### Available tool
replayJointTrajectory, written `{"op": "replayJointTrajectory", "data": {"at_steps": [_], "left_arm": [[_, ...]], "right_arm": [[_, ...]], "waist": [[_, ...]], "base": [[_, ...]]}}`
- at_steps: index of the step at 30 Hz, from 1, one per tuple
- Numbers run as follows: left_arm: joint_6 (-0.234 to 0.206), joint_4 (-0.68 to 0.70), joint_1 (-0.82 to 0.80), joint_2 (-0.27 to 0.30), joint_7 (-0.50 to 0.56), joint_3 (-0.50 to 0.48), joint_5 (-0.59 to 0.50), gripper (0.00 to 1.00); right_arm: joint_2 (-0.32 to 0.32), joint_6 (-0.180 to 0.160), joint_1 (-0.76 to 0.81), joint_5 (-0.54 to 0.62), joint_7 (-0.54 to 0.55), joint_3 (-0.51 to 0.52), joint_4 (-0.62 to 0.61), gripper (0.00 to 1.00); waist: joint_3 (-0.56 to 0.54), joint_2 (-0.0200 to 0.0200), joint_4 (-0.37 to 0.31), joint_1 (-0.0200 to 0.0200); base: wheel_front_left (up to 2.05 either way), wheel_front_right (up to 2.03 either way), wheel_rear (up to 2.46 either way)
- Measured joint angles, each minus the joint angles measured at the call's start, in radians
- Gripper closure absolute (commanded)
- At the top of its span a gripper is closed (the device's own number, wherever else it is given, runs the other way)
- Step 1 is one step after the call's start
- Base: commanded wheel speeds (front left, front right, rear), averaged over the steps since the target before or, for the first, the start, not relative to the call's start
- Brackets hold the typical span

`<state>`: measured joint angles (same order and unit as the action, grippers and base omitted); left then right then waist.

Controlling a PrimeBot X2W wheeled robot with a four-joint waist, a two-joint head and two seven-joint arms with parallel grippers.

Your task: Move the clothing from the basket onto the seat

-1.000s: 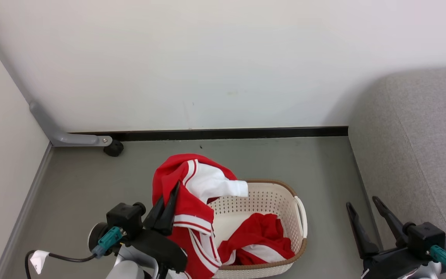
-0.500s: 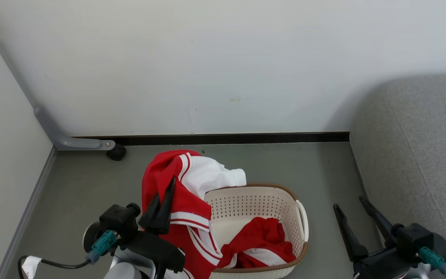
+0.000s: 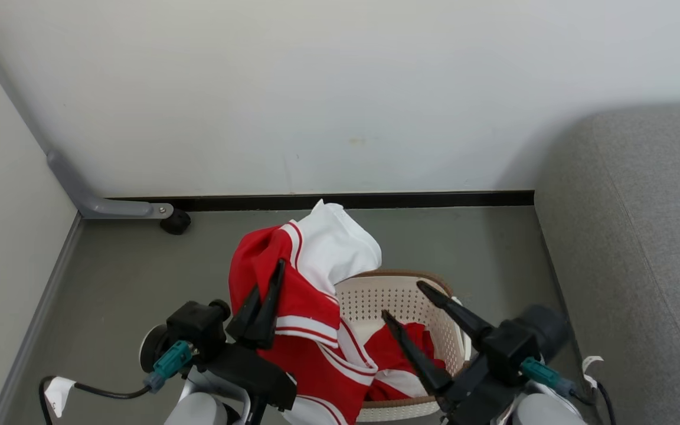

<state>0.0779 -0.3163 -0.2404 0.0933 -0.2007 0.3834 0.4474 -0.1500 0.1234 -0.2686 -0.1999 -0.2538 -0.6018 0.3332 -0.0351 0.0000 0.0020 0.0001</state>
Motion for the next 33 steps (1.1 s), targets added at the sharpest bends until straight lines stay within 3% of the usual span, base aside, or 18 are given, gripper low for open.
{"op": "replayJointTrajectory", "data": {"at_steps": [11, 27, 28, 29, 30, 31, 32, 33], "left_arm": [[0.000, 0.023, -0.040, -0.013, 0.036, 0.040, -0.001, 1.00], [0.000, 0.054, -0.060, -0.029, 0.063, 0.090, -0.001, 1.00], [0.000, 0.057, -0.060, -0.030, 0.063, 0.092, -0.001, 1.00], [0.000, 0.060, -0.060, -0.030, 0.065, 0.095, -0.001, 1.00], [0.000, 0.062, -0.061, -0.031, 0.068, 0.098, -0.001, 1.00], [0.000, 0.063, -0.061, -0.031, 0.068, 0.101, -0.001, 1.00], [0.000, 0.064, -0.061, -0.031, 0.068, 0.104, -0.001, 1.00], [0.000, 0.066, -0.061, -0.031, 0.068, 0.105, -0.001, 1.00]], "right_arm": [[0.030, 0.000, -0.140, -0.022, 0.000, -0.201, 0.057, 0.00], [0.035, 0.000, -0.222, -0.110, 0.000, -0.289, 0.138, 0.00], [0.035, 0.000, -0.226, -0.112, 0.000, -0.289, 0.142, 0.16], [0.035, 0.000, -0.232, -0.117, 0.000, -0.288, 0.146, 0.48], [0.035, 0.000, -0.236, -0.120, 0.000, -0.286, 0.151, 0.65], [0.035, 0.000, -0.238, -0.120, 0.000, -0.285, 0.157, 0.65], [0.035, 0.000, -0.239, -0.123, 0.000, -0.283, 0.161, 0.94], [0.035, 0.000, -0.239, -0.131, 0.000, -0.282, 0.164, 1.00]], "waist": [[0.024, 0.0000, 0.036, 0.0000], [0.041, 0.0000, 0.055, 0.0000], [0.041, 0.0000, 0.055, 0.0000], [0.041, 0.0000, 0.055, 0.0000], [0.041, 0.0000, 0.056, 0.0000], [0.041, 0.0000, 0.056, -0.0001], [0.042, 0.0000, 0.055, -0.0001], [0.042, 0.0000, 0.055, -0.0001]], "base": [[0.00, 0.00, 0.00], [0.00, 0.00, 0.00], [0.00, 0.00, 0.00], [0.00, 0.00, 0.00], [0.00, 0.00, 0.00], [0.00, 0.00, 0.00], [0.00, 0.00, 0.00], [0.00, 0.00, 0.00]]}}
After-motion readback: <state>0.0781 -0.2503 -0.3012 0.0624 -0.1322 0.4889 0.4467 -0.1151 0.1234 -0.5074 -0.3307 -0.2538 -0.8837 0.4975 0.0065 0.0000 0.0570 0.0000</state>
